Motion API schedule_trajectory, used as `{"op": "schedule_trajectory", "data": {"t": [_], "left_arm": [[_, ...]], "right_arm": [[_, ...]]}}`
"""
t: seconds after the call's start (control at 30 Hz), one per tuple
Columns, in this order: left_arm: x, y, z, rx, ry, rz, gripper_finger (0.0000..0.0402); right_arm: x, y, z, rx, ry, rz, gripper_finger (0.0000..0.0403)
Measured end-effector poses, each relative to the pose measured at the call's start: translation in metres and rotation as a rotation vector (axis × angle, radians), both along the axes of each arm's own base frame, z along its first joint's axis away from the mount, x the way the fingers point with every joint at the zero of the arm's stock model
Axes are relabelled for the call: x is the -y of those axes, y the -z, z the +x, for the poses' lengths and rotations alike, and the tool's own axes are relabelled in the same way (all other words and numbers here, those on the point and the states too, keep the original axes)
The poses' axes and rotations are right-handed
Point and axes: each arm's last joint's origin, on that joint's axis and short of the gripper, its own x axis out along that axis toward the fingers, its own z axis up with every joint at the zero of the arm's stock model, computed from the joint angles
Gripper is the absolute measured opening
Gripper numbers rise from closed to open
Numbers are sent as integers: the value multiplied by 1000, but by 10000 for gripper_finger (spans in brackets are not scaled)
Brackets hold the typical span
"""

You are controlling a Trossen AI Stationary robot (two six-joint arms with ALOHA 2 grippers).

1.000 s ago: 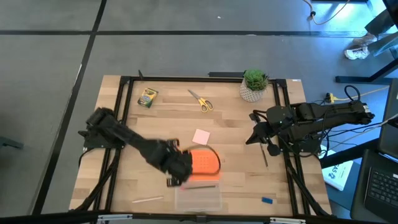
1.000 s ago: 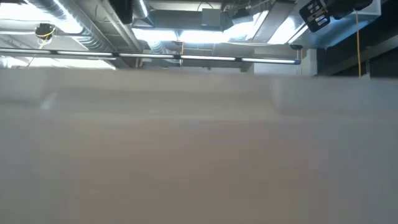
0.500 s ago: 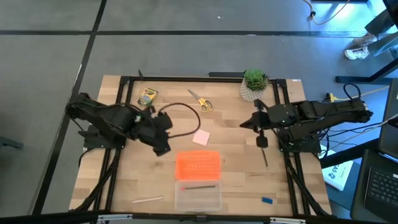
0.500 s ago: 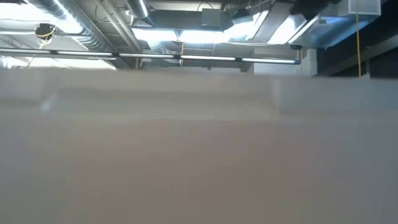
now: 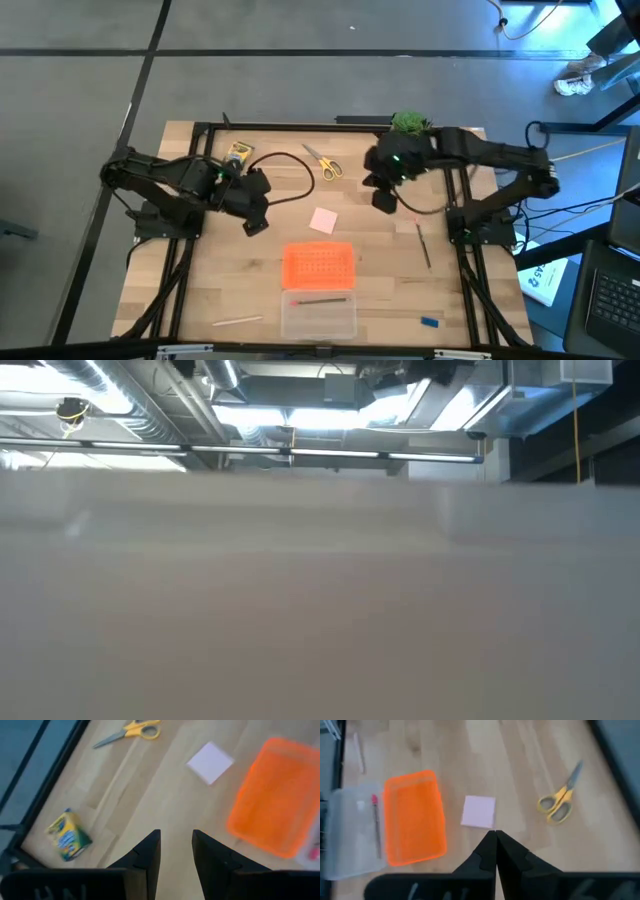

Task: Pack school essentials
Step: Put the yellow scissors into the supply box

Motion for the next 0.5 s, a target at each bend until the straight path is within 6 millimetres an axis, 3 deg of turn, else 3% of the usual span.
{"op": "schedule_trajectory", "data": {"t": [0.13, 0.5], "left_arm": [[-15, 9, -4, -38, -18, 20, 104], [-51, 20, -19, -15, -59, 44, 104]], "right_arm": [[28, 14, 17, -69, 70, 84, 10], [97, 87, 59, -273, 231, 137, 10]]}}
